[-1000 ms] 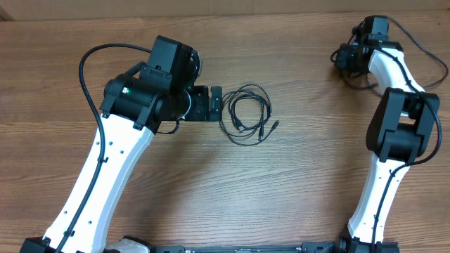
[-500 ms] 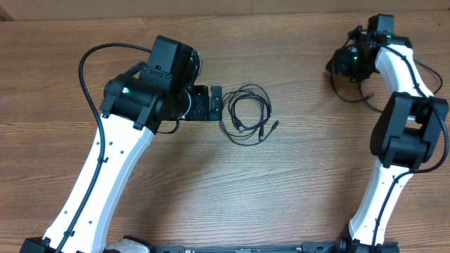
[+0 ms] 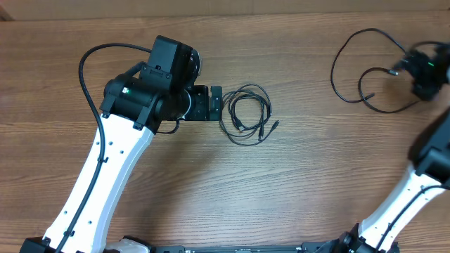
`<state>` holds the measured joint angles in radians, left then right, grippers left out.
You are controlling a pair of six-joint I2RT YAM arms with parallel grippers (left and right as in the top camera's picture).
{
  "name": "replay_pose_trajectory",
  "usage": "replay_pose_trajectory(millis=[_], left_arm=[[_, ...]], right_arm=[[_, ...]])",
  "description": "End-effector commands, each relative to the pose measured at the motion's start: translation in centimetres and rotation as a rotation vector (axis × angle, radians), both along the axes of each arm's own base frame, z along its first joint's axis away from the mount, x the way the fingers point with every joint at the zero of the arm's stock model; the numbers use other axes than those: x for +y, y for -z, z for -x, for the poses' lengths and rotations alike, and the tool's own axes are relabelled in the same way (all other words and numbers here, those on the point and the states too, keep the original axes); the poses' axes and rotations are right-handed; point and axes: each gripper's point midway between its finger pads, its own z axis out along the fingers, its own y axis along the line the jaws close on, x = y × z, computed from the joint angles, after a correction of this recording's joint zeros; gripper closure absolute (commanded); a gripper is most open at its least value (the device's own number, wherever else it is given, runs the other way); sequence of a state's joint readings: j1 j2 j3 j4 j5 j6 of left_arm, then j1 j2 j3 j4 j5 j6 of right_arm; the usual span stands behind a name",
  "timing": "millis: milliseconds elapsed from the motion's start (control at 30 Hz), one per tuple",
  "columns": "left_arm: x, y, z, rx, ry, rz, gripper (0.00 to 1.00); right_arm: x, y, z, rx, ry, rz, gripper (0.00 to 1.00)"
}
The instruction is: Untangle cables
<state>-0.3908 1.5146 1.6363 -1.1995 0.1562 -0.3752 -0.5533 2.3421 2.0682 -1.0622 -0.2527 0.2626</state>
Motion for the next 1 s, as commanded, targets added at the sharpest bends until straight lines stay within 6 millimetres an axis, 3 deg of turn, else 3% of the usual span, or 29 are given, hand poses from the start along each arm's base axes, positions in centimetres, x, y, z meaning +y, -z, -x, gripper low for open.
replay_pose_trajectory(millis=[0,100,200,433,667,833,967], left_arm=[[0.0,-0.1,-0.2,-0.007,-0.015,0.0,0.0],[0.0,-0.1,-0.2,-0.006,-0.015,0.0,0.0],[0.0,-0.1,-0.2,-0.007,-0.015,0.0,0.0],[-0.1,-0.3,-0.5,-0.017,-0.014,0.006,0.0],[-0.1,-0.2,-0.3,-0.011,-0.014,0.003,0.0],[-0.1,-0.2,-0.4,-0.014,-0.015,0.004,0.0],[-0.1,-0.2,-0.4,-0.014,-0.014,0.004,0.0]], right_arm=[[-3.5,-2.2,2.0,-0.018,0.103,0.011,0.12],[-5.3,-1.9,4.3,0.024,0.158,-0.003,0.11],[-5.9,-1.2,6.1,0.066,0.188,-0.026,0.12],[-3.3,1.9,7.8,0.163,0.168,-0.09,0.09],[-1.2,4.3,7.0,0.157,0.128,-0.111,0.25],[-0.2,4.2,5.4,0.129,0.113,-0.103,0.42],[1.0,4.2,4.1,0.114,0.075,-0.08,0.45]])
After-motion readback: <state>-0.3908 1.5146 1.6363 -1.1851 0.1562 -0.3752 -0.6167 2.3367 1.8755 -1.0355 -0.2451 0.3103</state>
